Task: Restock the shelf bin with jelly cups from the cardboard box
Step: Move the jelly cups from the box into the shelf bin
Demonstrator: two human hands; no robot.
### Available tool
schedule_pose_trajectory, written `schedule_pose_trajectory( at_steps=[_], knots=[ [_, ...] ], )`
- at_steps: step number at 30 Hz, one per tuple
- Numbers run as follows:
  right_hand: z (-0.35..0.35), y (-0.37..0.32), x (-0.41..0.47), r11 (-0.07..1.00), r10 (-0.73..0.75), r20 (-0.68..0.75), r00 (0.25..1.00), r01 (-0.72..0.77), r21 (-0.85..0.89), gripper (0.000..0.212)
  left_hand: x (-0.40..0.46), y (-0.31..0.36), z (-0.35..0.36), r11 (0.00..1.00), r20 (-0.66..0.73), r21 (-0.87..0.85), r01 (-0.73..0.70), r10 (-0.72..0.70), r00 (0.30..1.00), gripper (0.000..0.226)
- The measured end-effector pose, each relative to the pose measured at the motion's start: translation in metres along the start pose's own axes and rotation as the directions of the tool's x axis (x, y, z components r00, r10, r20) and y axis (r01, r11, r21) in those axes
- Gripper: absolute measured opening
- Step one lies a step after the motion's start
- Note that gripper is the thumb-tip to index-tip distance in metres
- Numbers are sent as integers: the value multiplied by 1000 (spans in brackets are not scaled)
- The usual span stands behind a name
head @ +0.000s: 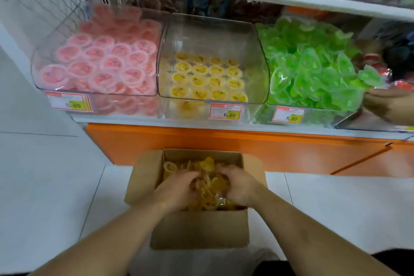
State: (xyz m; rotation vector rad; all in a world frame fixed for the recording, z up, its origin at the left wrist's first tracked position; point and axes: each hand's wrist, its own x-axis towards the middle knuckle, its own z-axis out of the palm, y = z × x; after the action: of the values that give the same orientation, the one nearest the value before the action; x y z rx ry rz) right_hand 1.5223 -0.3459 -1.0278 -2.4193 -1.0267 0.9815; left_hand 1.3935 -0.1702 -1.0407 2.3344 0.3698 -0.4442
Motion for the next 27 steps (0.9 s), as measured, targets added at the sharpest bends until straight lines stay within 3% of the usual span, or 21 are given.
schedule_pose_trajectory(
  at_steps=[6,11,15,23,27],
  knots=[
    [27,23,35,996,78,92,993,-74,-40,44,40,-6,27,1000,78,-1,-18,18,997,32],
    [50,36,53,987,122,8,992,-121,-108,34,47,-12,43,1000,-27,-20,11,-12,1000,28],
    [53,35,52,978,119,-64,991,-128,-165,44,43,-17,43,995,-72,-93,46,-53,996,31],
    [11,0,21,977,178,-166,970,-153,149,35,20,-11,5,957,-148,-280,79,-125,981,25],
    [-16,-25,-3,976,165,-145,976,-139,169,36,1,4,-28,934,-165,-354,55,-121,979,30]
  ],
)
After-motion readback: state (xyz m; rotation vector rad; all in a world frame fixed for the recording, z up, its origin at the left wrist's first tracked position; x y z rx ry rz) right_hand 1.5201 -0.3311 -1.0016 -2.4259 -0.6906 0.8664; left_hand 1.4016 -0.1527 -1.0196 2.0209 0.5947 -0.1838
